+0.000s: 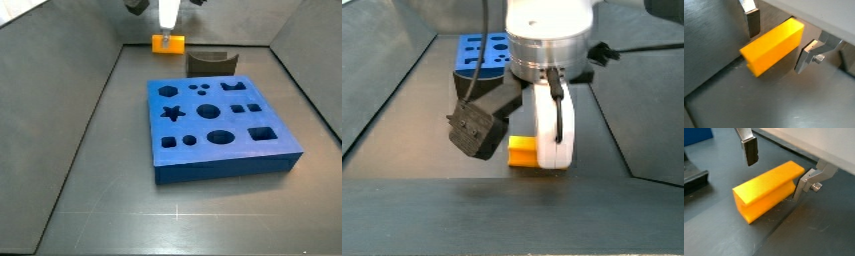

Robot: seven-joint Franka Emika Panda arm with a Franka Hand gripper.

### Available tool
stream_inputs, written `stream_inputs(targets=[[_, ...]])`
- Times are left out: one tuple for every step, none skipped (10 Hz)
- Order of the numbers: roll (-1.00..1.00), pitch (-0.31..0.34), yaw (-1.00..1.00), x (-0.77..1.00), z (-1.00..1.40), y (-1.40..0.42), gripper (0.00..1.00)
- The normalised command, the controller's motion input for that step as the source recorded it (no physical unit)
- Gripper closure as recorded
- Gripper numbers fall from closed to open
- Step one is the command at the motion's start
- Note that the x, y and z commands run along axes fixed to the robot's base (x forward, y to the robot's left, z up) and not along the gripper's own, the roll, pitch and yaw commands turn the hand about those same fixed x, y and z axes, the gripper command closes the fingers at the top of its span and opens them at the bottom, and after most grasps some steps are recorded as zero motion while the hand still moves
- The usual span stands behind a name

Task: Pick up the arch object. Move up. Place the arch object on the fixture. Regrasp the arch object. Rotate the arch object. Move to above the board. Insert the arch object.
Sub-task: Pick up the arch object.

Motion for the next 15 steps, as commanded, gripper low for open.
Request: stream_inputs(targets=[[-0.35,-0.003,-0.32,-0.09,-0.45,0.0,0.0],[-0.29,-0.019,-0.14,0.0,-0.55,0.0,0.0],[-0.08,-0.06,-0.03,0.0,-0.95,-0.09,0.0],[0.0,-0.047,0.0,-0.11,-1.0,-0.01,0.0],[0.0,-0.083,0.05,-0.35,-1.0,-0.01,0.0],[-0.08,-0.069,0.06,-0.29,-0.86,-0.1,0.0],[-0.2,-0.063,0.05,-0.2,-0.7,0.0,0.0],[-0.31,-0.08,0.05,-0.07,-0.37,0.01,0.0],[-0.17,-0.03,0.0,0.0,-0.14,0.01,0.0],[0.0,0.0,0.0,0.0,0.0,0.0,0.0],[0.0,0.0,0.0,0.0,0.0,0.0,1.0],[0.0,0.0,0.0,0.0,0.0,0.0,1.0],[0.0,0.0,0.0,0.0,0.0,0.0,1.0],[0.0,0.0,0.0,0.0,0.0,0.0,1.0],[0.0,0.0,0.0,0.0,0.0,0.0,1.0]])
